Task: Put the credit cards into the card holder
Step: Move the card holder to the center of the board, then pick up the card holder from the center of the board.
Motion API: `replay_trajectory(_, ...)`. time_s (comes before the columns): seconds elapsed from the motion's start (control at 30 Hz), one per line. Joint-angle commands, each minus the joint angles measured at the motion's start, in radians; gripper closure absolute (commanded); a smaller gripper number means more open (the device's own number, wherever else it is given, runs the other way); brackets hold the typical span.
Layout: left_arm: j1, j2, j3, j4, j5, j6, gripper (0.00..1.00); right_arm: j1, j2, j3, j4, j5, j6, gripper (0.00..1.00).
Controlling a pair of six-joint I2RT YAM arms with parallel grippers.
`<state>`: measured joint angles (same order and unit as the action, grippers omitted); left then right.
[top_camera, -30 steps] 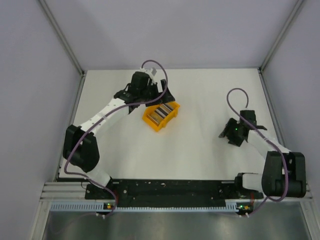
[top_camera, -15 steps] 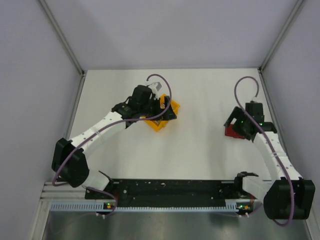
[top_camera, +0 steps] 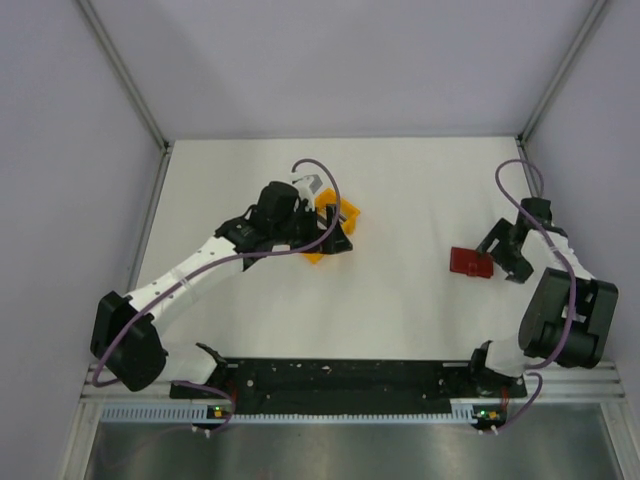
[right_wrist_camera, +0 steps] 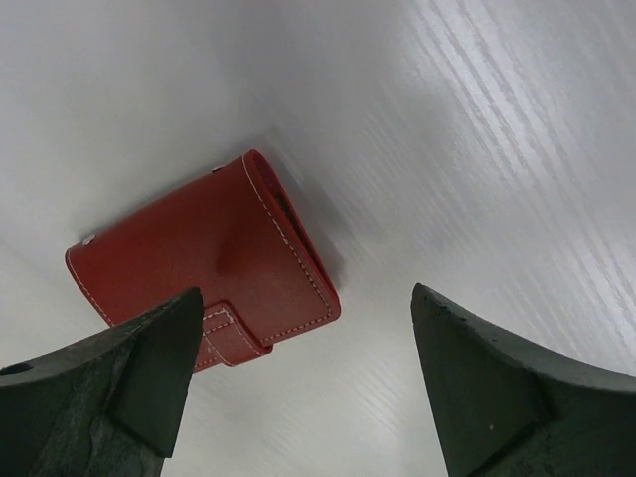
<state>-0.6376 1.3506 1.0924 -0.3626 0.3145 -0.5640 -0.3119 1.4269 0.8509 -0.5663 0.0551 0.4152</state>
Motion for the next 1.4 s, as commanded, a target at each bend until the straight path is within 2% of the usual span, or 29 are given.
replay_trajectory(0.0, 0.001, -0.034, -0.023, 0.05, 0.024, 0.0, 0.02, -0.01, 0.042, 0.019, 0.075, -0.109, -0.061, 0.16)
replay_trajectory(0.13, 0.001, -0.033, -0.04, 0.074, 0.035, -0.013, 0.02, -0.012, 0.098, 0.013, 0.082, -0.161, -0.069, 0.23)
replay_trajectory(0.3, 0.0, -0.025, -0.045, 0.086, 0.046, -0.016, 0.02, -0.01, 0.09, -0.013, 0.094, -0.175, -0.064, 0.38)
replay_trajectory(0.4, 0.0, -0.025, -0.046, 0.086, 0.048, -0.017, 0.02, -0.012, 0.069, -0.013, 0.094, -0.176, -0.069, 0.58)
replay_trajectory(0.53, 0.0, -0.028, -0.051, 0.086, 0.046, -0.027, 0.02, -0.012, 0.038, -0.009, 0.089, -0.187, -0.075, 0.74)
replay_trajectory(0.6, 0.001, -0.03, -0.055, 0.086, 0.047, -0.03, 0.02, -0.012, 0.015, -0.009, 0.089, -0.195, -0.076, 0.9)
replay_trajectory(0.67, 0.001, -0.031, -0.058, 0.09, 0.049, -0.033, 0.02, -0.012, 0.0, -0.006, 0.086, -0.213, -0.078, 1.0)
replay_trajectory(0.87, 0.0, -0.031, -0.063, 0.094, 0.052, -0.037, 0.02, 0.0, -0.091, 0.002, 0.06, -0.276, -0.082, 1.0)
replay_trajectory(0.97, 0.001, -0.039, -0.062, 0.091, 0.044, -0.034, 0.02, 0.046, -0.17, 0.042, 0.007, -0.247, -0.093, 1.0)
replay_trajectory(1.1, 0.001, -0.06, -0.046, 0.054, -0.015, -0.028, 0.02, 0.219, -0.258, 0.137, -0.111, -0.06, -0.141, 1.0)
replay_trajectory(1.17, 0.001, -0.074, -0.034, 0.013, -0.072, -0.028, 0.02, 0.305, -0.273, 0.193, -0.185, 0.09, -0.156, 1.0)
replay_trajectory(1.23, 0.0, -0.094, -0.022, -0.036, -0.156, -0.03, 0.02, 0.417, -0.275, 0.23, -0.251, 0.236, -0.167, 1.0)
replay_trajectory(1.37, 0.003, -0.145, -0.022, -0.128, -0.392, -0.078, 0.02, 0.589, -0.273, 0.307, -0.354, 0.374, -0.19, 1.0)
